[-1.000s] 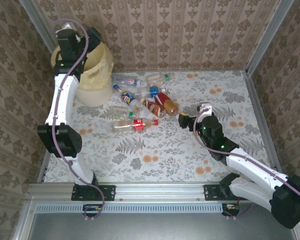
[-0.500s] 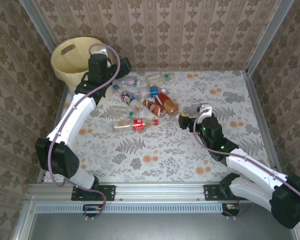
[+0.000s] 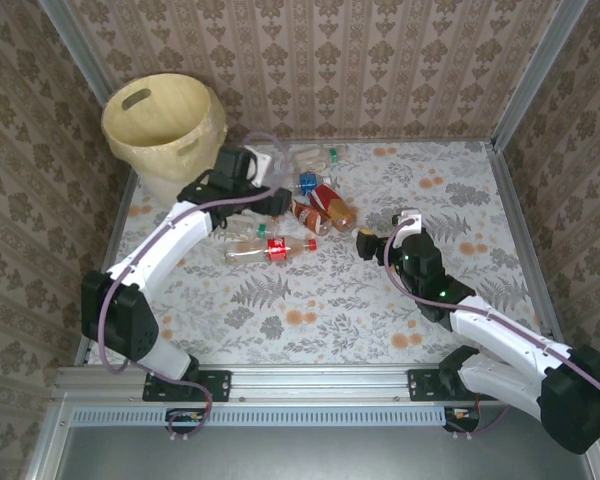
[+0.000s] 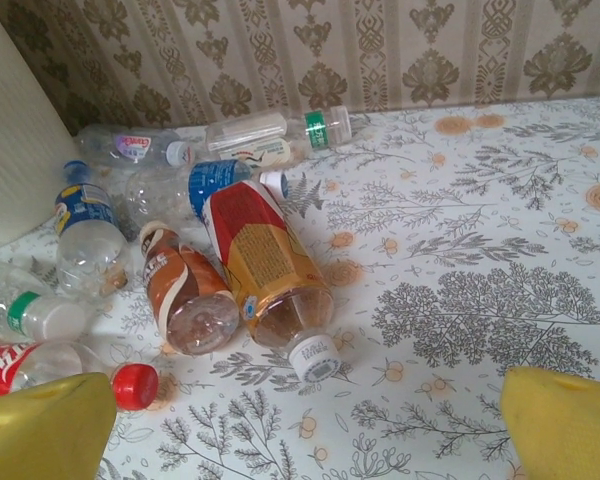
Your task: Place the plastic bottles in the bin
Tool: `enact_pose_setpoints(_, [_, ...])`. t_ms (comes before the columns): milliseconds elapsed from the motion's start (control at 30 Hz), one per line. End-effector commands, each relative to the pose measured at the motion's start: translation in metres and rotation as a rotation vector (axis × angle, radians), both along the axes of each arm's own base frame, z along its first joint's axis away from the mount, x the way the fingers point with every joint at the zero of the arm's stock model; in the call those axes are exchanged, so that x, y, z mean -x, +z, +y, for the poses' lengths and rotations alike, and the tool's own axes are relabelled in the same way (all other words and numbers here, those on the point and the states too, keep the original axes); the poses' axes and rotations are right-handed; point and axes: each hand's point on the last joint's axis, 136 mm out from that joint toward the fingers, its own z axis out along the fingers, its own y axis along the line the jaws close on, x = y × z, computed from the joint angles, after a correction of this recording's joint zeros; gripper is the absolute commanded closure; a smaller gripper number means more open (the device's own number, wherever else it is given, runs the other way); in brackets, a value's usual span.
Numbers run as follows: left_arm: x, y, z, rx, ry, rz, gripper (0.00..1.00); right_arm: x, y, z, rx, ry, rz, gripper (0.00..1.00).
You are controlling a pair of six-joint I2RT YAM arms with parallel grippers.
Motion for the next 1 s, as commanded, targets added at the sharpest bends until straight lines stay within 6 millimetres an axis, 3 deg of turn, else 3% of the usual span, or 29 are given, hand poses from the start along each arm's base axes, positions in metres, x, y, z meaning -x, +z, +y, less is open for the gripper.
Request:
enact_pose_setpoints(0, [0.044,-0.03,-0.008,-0.281,-0.318,0.037,0.0,-0.005,0.005,0.005,0.002,0.021,-0.015,0.0])
enact_pose_setpoints(67, [0.053,-0.051,-0.003,-0.39,-0.365,0.074,0.0,-0.008,0.005,0.008,0.008,0.029,-0.01,0.0])
enact_pose_setpoints(200, [0.047,-0.082,0.011,-0.598,-0.341,0.117,0.0,-0.01,0.003,0.011,0.016,0.04,-0.001,0.0])
enact_pose_setpoints(400, [0.053,-0.11,-0.005,-0.595,-0.403,0.18,0.0,-0.01,0.001,0.012,0.021,0.046,0.001,0.0])
enact_pose_setpoints(567, [0.062,-0.136,-0.003,-0.629,-0.441,0.271,0.03,-0.01,0.0,0.012,0.031,0.047,0.002,0.0])
enact_pose_setpoints(767, [0.057,-0.154,-0.004,-0.647,-0.446,0.279,0.09,-0.01,0.002,0.013,0.027,0.049,-0.003,0.0])
enact_pose_setpoints(967, [0.068,-0.168,-0.017,-0.591,-0.484,0.339,0.16,-0.009,0.004,0.011,0.034,0.048,-0.007,0.0])
